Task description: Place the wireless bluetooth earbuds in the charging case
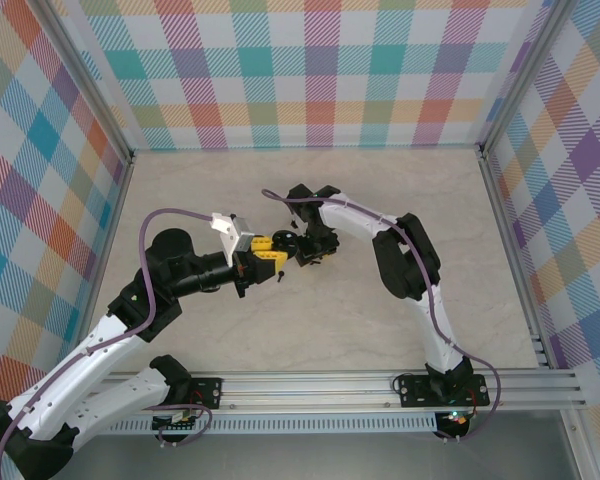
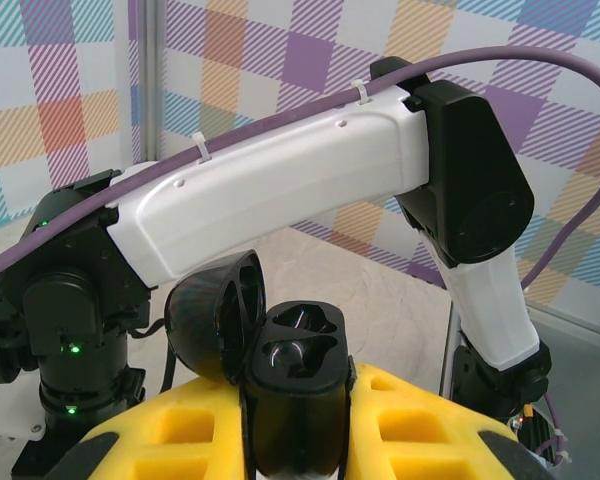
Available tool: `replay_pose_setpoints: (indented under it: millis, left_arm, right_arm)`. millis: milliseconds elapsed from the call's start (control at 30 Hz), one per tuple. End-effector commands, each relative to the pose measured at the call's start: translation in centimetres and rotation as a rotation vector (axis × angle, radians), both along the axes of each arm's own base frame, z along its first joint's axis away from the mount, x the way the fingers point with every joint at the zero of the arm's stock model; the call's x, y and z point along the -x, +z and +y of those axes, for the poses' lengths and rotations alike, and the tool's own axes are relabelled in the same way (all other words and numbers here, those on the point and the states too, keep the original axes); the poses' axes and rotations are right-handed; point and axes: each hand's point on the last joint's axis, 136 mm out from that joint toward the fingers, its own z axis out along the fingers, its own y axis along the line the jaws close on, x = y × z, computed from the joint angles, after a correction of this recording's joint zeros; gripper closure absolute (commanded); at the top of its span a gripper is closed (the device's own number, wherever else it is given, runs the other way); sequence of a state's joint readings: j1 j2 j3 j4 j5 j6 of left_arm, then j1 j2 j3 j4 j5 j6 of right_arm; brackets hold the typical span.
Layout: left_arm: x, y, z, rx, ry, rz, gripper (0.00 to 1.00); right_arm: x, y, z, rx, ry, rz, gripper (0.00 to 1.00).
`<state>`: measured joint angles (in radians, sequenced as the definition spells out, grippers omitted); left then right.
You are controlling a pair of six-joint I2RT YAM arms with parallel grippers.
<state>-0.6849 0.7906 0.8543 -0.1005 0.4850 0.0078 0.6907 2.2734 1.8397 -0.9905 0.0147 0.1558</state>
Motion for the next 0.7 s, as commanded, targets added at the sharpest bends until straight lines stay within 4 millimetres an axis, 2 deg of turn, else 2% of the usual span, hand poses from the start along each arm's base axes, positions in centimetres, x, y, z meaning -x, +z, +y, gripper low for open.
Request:
replay_pose_setpoints:
  millis: [0,133,300,400,500,667]
  left_arm:
    - [0.4,0.4,-0.2,0.013,-0.018,-0.014,0.93]
    - [0.4,0.4,-0.2,0.013,-0.017,-0.012,0.93]
    - [0.4,0.4,-0.2,0.013,-0.019,-0.012,0.93]
    - [0.4,0.4,-0.2,0.013,-0.020,-0.010,0.93]
    - [0.4,0.3,-0.2,0.012,-0.022,-0.009,0.93]
    - [0.5,0.3,-0.2,0.011,-0.022,-0.007,0.93]
  right_arm:
    - [0.8,0.4,-0.6,0.019,0.046,0.017,0.50]
    - [0.5,-0.1,-1.4,0.065,0.017,0.008,0.54]
    - [0.0,-0.2,-2.4,0.106,-0.104,-0.011,0.64]
    - [-0.2,-0.1,-2.5,0.104,-0.169,-0.016,0.66]
    - [-0.4,0.0,-2.7,0.103,-0.226,-0.018,0.67]
    - [-0.5,0.2,-2.8,0.087,-0.277,0.000,0.64]
